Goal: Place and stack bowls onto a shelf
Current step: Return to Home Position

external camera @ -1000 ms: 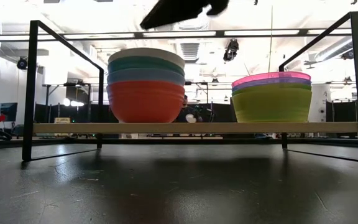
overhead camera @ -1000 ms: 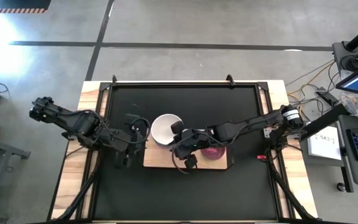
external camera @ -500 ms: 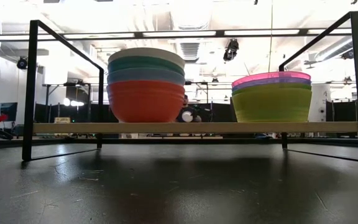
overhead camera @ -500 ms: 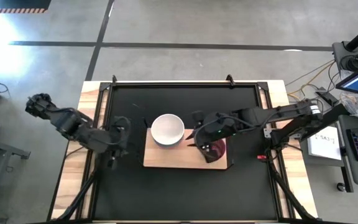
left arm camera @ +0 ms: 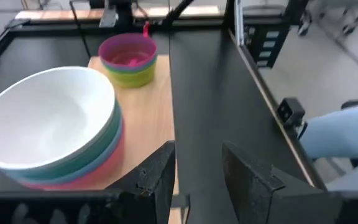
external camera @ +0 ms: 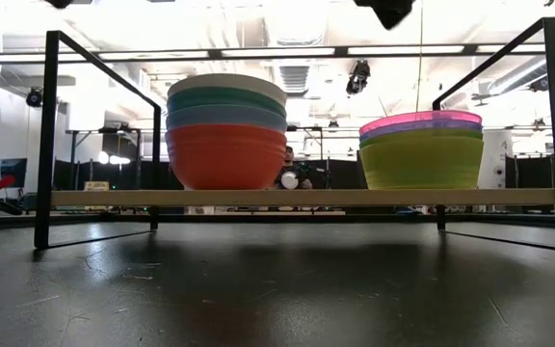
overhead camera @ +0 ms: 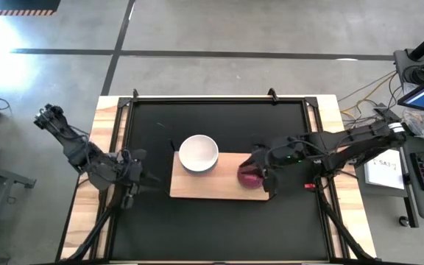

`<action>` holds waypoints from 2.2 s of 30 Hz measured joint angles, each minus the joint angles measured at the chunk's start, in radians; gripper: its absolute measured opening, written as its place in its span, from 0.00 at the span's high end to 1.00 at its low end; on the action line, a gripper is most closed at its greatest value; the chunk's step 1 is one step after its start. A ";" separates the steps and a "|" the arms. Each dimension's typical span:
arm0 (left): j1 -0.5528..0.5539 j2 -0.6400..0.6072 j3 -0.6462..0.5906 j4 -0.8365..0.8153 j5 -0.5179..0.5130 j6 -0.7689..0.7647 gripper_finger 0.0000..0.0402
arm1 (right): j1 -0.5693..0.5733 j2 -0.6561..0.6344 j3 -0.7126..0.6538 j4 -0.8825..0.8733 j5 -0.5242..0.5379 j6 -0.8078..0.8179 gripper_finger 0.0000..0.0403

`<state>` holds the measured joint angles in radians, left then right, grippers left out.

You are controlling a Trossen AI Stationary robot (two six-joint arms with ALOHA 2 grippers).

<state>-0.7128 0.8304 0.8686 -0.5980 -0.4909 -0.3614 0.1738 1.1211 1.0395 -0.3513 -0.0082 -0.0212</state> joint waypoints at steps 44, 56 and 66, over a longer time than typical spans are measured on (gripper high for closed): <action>-0.026 -0.027 -0.609 1.054 0.000 0.274 0.72 | 0.106 -0.232 -0.874 1.275 -0.053 0.061 0.76; -0.026 -0.027 -0.609 1.055 0.000 0.274 0.72 | 0.106 -0.232 -0.949 1.424 -0.051 -0.040 0.76; -0.026 -0.027 -0.609 1.055 -0.001 0.274 0.72 | 0.106 -0.232 -1.027 1.576 -0.050 -0.031 0.76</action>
<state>-0.7387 0.8032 0.2592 0.4572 -0.4919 -0.0872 0.2794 0.8894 0.0120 1.2251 -0.0586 -0.0524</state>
